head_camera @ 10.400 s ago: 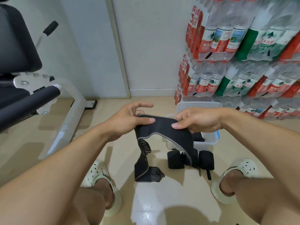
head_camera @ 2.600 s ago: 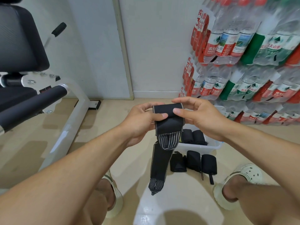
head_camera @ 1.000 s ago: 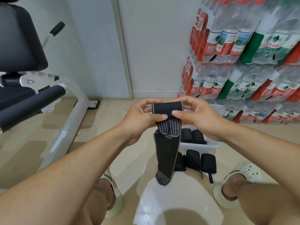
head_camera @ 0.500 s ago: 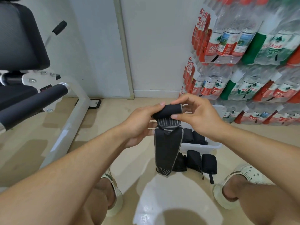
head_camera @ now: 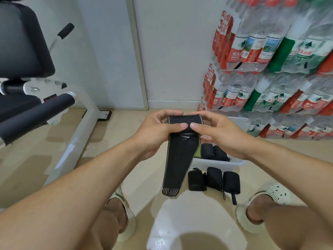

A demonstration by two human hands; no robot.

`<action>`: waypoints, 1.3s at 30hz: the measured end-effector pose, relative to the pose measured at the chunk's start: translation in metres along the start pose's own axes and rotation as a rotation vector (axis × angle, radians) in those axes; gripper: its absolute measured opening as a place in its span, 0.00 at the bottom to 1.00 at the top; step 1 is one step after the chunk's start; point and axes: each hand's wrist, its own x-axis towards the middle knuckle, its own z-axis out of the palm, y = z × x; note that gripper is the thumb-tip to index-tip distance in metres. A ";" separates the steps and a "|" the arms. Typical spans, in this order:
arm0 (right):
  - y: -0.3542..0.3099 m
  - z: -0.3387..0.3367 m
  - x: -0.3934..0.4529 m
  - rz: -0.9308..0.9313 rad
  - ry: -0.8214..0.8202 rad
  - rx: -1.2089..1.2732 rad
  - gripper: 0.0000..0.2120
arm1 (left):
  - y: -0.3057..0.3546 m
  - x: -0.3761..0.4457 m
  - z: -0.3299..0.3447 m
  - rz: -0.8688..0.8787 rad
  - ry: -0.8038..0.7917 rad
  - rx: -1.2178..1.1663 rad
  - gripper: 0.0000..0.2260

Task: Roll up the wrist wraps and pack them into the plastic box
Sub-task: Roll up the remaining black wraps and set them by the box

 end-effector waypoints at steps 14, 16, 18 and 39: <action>-0.002 0.005 -0.001 -0.188 0.115 -0.030 0.17 | -0.002 -0.008 0.000 -0.087 -0.107 0.014 0.18; -0.003 0.007 -0.001 -0.219 0.137 -0.055 0.17 | -0.001 -0.008 0.001 -0.120 -0.137 0.008 0.20; -0.004 0.009 -0.001 -0.251 0.166 -0.091 0.18 | 0.001 -0.008 0.001 -0.149 -0.106 -0.018 0.19; -0.005 0.001 0.001 -0.053 0.084 0.001 0.31 | -0.002 -0.004 -0.002 -0.075 -0.067 -0.117 0.19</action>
